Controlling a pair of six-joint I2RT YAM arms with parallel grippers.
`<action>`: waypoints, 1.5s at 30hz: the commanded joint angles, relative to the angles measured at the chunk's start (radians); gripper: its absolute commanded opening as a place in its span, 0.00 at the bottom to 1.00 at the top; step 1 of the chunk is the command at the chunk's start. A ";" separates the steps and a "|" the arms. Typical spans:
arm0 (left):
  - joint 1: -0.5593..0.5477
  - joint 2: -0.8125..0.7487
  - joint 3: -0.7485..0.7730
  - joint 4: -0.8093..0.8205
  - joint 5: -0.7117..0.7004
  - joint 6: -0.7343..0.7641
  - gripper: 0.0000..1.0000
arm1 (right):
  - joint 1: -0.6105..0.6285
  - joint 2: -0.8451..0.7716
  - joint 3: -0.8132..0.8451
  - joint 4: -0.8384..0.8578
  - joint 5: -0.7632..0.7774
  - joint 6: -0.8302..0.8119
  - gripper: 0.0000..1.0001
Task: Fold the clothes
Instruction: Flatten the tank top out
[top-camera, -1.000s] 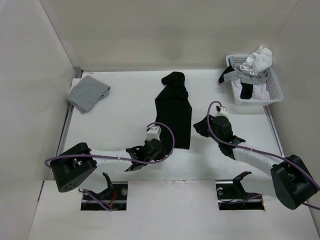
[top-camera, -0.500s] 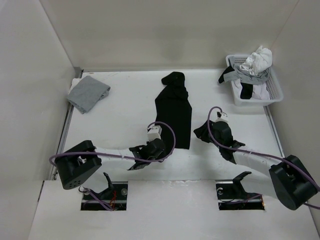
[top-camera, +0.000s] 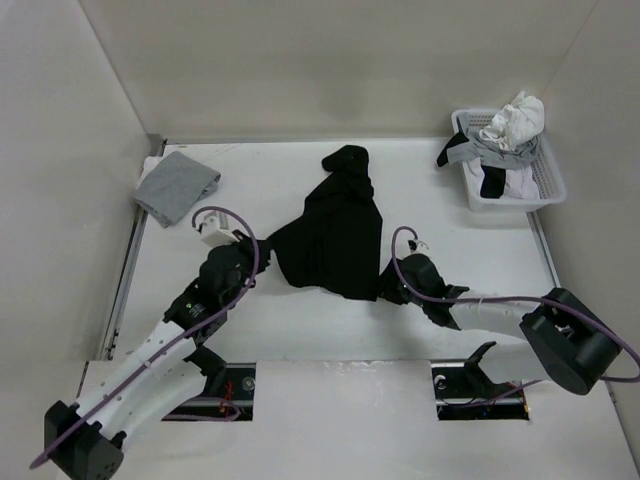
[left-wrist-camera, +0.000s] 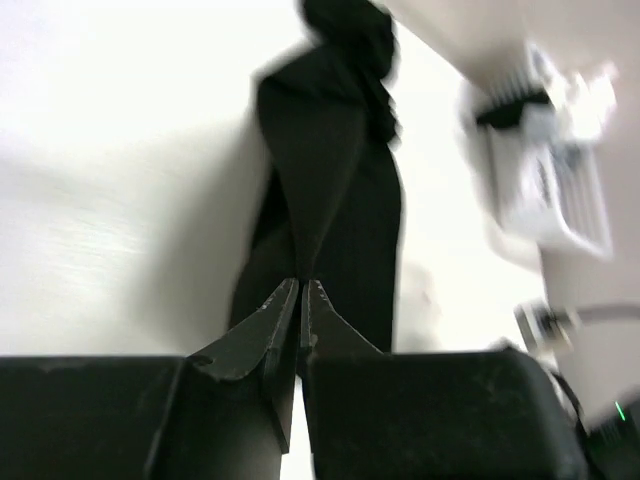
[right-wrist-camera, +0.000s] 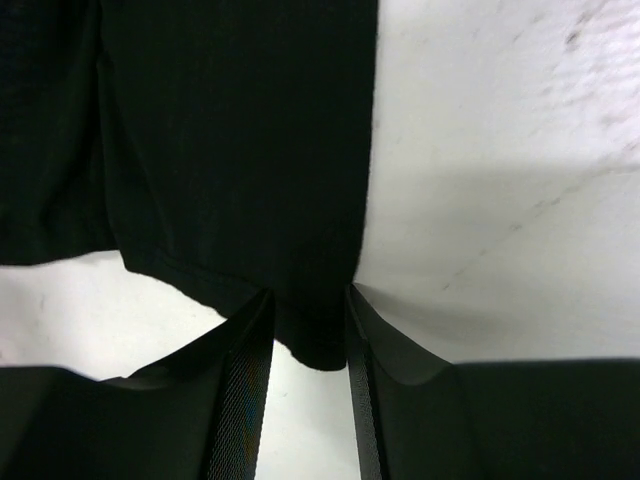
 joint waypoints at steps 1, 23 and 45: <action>0.159 -0.036 -0.025 -0.058 0.088 0.067 0.02 | 0.050 -0.048 -0.002 -0.041 0.069 0.084 0.40; 0.376 -0.096 -0.094 -0.045 0.229 0.067 0.02 | -0.020 -0.391 -0.007 -0.293 0.164 0.080 0.00; 0.381 -0.127 0.767 -0.047 0.117 0.056 0.01 | 0.233 -0.584 1.336 -0.813 0.474 -0.484 0.00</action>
